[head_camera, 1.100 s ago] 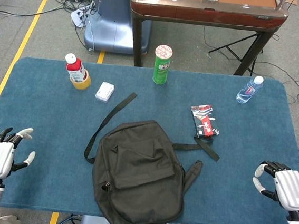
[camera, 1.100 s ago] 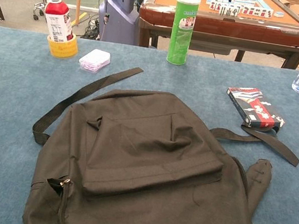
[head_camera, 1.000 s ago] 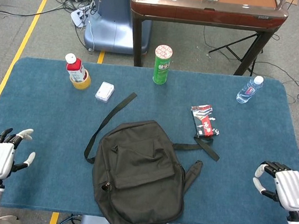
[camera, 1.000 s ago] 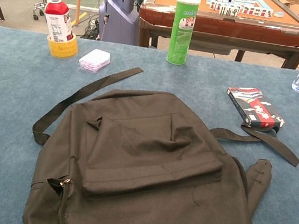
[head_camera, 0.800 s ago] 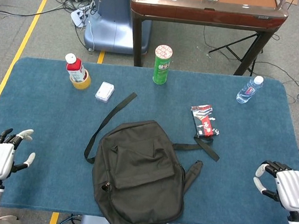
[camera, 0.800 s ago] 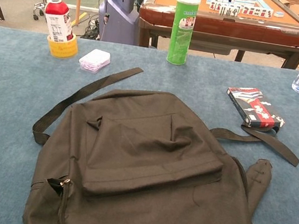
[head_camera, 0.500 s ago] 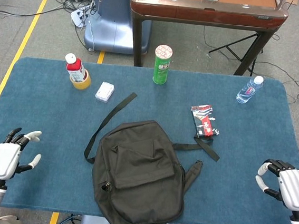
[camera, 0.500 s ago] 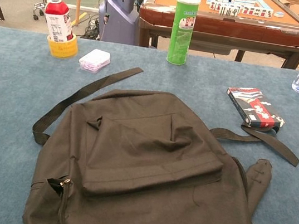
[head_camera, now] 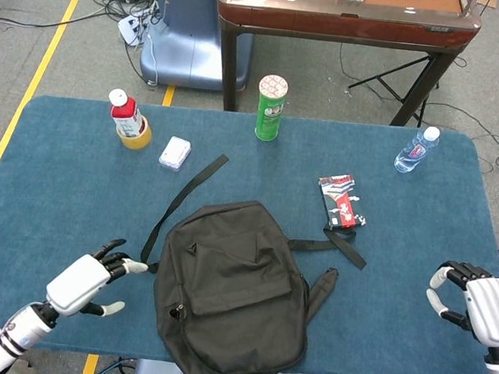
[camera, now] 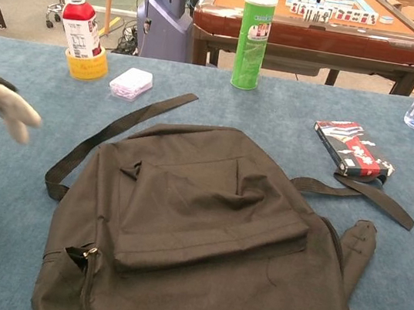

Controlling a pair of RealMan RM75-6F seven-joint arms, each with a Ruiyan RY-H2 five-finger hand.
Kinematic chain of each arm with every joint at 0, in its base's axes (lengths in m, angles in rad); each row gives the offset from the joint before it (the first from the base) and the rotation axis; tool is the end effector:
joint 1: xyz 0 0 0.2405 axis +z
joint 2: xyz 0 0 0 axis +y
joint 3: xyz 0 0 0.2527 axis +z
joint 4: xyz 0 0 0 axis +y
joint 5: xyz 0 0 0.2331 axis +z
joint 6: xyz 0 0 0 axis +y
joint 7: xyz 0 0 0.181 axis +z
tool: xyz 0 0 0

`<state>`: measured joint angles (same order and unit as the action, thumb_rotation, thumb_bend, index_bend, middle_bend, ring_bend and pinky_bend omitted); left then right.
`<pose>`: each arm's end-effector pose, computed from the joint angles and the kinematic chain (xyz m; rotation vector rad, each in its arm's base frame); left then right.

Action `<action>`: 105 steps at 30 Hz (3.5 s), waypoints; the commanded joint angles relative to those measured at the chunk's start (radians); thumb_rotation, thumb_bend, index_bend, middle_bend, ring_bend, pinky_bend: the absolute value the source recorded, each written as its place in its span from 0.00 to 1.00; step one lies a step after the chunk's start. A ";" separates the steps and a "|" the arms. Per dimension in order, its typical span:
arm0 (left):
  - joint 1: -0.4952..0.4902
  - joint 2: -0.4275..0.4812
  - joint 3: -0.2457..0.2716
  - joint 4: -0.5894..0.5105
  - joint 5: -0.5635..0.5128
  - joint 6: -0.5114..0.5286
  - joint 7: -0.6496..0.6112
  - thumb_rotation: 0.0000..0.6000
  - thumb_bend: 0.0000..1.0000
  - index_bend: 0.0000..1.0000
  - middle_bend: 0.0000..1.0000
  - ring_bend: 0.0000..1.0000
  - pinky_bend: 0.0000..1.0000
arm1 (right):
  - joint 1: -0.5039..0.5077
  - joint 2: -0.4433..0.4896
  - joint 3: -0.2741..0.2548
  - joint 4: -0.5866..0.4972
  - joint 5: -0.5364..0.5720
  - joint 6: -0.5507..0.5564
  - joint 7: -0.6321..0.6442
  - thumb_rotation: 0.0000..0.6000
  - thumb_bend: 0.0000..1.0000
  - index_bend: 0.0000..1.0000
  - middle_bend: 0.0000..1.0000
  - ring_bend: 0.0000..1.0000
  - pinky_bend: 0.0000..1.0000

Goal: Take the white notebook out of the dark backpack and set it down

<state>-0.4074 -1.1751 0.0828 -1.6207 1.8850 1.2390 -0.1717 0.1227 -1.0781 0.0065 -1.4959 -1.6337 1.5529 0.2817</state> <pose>-0.2089 0.2408 0.0337 -2.0976 -0.9288 -1.1390 -0.3147 -0.2223 0.1557 1.4710 -0.9181 1.1039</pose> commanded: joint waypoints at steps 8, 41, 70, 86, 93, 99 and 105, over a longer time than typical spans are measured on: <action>-0.143 -0.136 0.042 0.053 0.114 -0.140 0.018 1.00 0.25 0.20 0.26 0.19 0.03 | -0.003 -0.001 0.001 -0.001 0.009 -0.014 -0.005 1.00 0.28 0.55 0.47 0.44 0.52; -0.221 -0.457 0.075 0.194 -0.010 -0.202 0.000 1.00 0.46 0.42 0.37 0.28 0.03 | -0.036 0.007 0.013 0.026 0.026 0.006 0.034 1.00 0.29 0.55 0.47 0.43 0.52; -0.244 -0.423 -0.219 -0.026 -0.507 -0.208 -0.234 1.00 0.83 0.71 0.75 0.58 0.16 | 0.058 0.052 -0.045 -0.055 -0.189 -0.061 0.067 1.00 0.30 0.55 0.47 0.43 0.52; -0.288 -0.520 -0.484 -0.030 -1.086 -0.134 0.024 1.00 0.84 0.62 0.68 0.58 0.18 | 0.301 -0.053 -0.086 -0.201 -0.380 -0.332 0.008 1.00 0.30 0.51 0.46 0.42 0.52; -0.288 -0.559 -0.523 -0.012 -1.215 -0.070 0.112 1.00 0.84 0.55 0.60 0.53 0.19 | 0.379 -0.132 -0.077 -0.214 -0.330 -0.449 0.000 1.00 0.30 0.48 0.44 0.40 0.52; -0.286 -0.563 -0.524 -0.014 -1.272 -0.068 0.173 1.00 0.84 0.46 0.51 0.46 0.20 | 0.413 -0.213 -0.053 -0.184 -0.269 -0.492 -0.040 1.00 0.31 0.48 0.44 0.40 0.52; -0.272 -0.555 -0.529 -0.048 -1.309 -0.091 0.180 1.00 0.84 0.44 0.50 0.44 0.20 | 0.436 -0.316 -0.034 -0.122 -0.230 -0.514 -0.105 1.00 0.31 0.48 0.44 0.40 0.52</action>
<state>-0.6823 -1.7311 -0.4442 -1.6639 0.5811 1.1516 0.0072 0.5497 -1.3606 -0.0368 -1.6442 -1.8787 1.0475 0.2051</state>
